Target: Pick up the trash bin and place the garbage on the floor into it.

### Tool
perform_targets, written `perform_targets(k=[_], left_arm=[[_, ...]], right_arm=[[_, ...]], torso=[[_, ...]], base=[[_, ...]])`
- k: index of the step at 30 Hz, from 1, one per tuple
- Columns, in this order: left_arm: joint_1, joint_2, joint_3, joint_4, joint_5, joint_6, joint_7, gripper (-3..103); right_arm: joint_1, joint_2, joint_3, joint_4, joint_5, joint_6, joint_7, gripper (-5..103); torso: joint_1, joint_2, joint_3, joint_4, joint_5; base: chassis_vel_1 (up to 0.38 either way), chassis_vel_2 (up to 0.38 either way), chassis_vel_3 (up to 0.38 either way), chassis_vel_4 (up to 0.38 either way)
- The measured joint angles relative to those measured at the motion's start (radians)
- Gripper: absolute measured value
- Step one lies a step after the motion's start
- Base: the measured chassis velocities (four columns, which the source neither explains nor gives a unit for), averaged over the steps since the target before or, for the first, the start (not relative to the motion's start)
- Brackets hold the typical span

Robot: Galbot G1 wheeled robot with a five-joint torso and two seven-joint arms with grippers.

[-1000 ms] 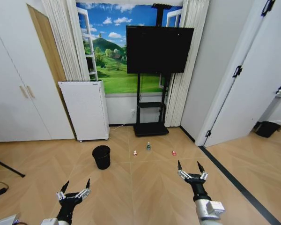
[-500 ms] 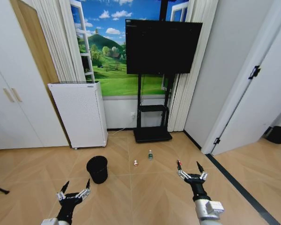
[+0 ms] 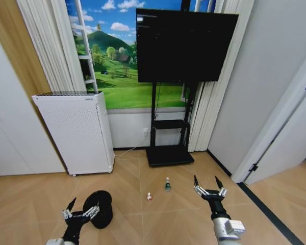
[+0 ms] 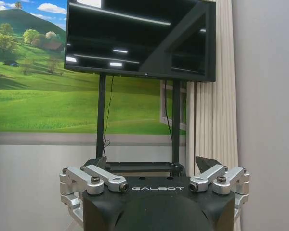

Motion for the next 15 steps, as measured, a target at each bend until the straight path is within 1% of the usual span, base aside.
perform_targets(k=[6,7,10,13,14,15], left_arm=[[-0.001,-0.002,-0.001,0.001,0.001,-0.001,0.001,100],[-0.001,-0.002,0.0,0.003,0.003,-0.001,0.001,100],[-0.001,-0.002,0.0,0.006,0.004,-0.001,0.002,100],[-0.001,-0.001,-0.001,0.006,0.004,-0.001,0.001,100],[-0.001,0.001,-0.006,0.006,0.004,0.004,-0.004,100],[-0.001,0.002,-0.008,0.006,0.003,0.008,-0.008,100]], right_arm=[[0.014,-0.006,-0.003,-0.013,-0.005,0.009,0.014,100],[0.018,-0.008,-0.002,-0.017,-0.007,0.012,0.018,100],[0.021,-0.012,0.0,-0.02,-0.007,0.016,0.02,100],[0.022,-0.013,0.001,-0.023,-0.007,0.02,0.02,100],[0.022,-0.011,0.002,-0.026,-0.008,0.022,0.02,100],[0.022,-0.009,0.002,-0.026,-0.008,0.024,0.02,100]], torso=[[0.0,0.0,0.0,-0.0001,-0.0001],[0.0,0.0,0.0,0.0001,0.0004],[0.0,0.0,0.0,0.0001,-0.0001],[0.001,0.0,0.0,0.0002,0.0],[0.001,0.0,0.0,0.0001,0.0004],[0.001,0.0,0.0,-0.0003,-0.0001]], base=[[-0.35,0.358,0.348,-0.344],[-0.322,0.336,0.336,-0.32],[-0.312,0.334,0.321,-0.281],[-0.219,0.178,0.171,-0.146],[-0.12,0.046,0.035,0.008],[-0.073,0.046,0.035,-0.007]])
